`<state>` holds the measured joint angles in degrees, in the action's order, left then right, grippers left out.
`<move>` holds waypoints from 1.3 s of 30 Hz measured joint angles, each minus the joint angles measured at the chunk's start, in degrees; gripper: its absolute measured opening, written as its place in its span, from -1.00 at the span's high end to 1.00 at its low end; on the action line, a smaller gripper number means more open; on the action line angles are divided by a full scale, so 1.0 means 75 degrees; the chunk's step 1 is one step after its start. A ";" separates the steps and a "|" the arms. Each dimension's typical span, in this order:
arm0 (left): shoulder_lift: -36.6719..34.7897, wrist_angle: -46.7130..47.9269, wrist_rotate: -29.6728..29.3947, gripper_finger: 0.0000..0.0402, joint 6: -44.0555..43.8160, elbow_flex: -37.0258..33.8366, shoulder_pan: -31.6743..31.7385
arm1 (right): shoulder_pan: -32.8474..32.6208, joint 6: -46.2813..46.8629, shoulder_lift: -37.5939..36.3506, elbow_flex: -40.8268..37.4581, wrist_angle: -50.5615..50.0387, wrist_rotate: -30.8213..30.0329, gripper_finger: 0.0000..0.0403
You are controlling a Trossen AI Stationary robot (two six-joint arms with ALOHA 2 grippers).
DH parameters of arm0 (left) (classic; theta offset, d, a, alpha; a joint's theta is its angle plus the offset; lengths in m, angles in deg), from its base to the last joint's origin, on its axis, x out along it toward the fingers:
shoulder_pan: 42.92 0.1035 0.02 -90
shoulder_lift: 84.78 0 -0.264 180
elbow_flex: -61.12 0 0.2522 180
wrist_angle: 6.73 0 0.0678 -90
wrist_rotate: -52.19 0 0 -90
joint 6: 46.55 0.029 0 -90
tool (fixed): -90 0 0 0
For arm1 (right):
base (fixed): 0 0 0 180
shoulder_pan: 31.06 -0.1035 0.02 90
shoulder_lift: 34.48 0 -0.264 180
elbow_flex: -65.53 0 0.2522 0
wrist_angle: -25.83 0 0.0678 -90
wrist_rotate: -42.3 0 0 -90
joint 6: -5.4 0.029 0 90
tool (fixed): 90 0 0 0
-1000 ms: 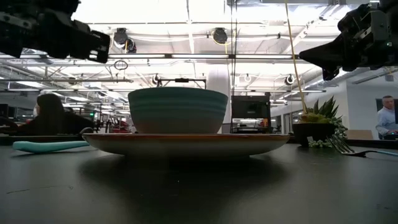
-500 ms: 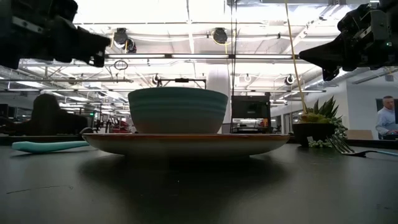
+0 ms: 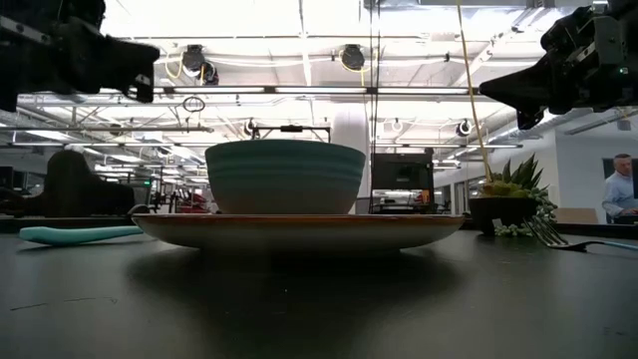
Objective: Set table place
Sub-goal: Put the blue fork on the orange plate to the right of the green bowl
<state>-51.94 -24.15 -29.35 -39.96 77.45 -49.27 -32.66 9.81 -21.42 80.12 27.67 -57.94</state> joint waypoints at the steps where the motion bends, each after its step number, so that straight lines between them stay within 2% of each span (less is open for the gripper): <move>1: -0.0040 0.0236 0.0051 1.00 -0.0045 0.0000 0.0000 | 0.0001 -0.0002 0.0000 0.0002 0.0000 0.0000 1.00; 7: -0.0101 0.0735 0.0069 1.00 0.0084 0.0000 0.0000 | 0.0000 -0.0012 0.0000 -0.0001 0.0050 0.0000 1.00; 10: -0.0162 0.0614 -0.0181 1.00 0.0392 0.0000 0.0000 | 0.0000 0.0012 0.0000 0.0001 0.0054 0.0000 1.00; 30: -0.2088 0.0387 -0.0545 1.00 0.0858 0.0000 0.0000 | 0.0000 0.0064 0.0000 0.0002 0.0055 0.0000 1.00; 34: -0.2386 0.0528 -0.1036 1.00 0.0805 0.0004 0.0000 | 0.0000 0.0067 0.0000 0.0000 0.0055 0.0001 1.00; 39: -0.2438 0.1684 -0.1964 0.99 0.1061 0.0008 0.0001 | 0.0001 0.0067 0.0000 0.0001 0.0055 0.0002 1.00</move>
<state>-70.23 -11.53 -44.08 -32.00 77.50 -49.27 -32.66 10.31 -21.42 80.13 28.08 -57.92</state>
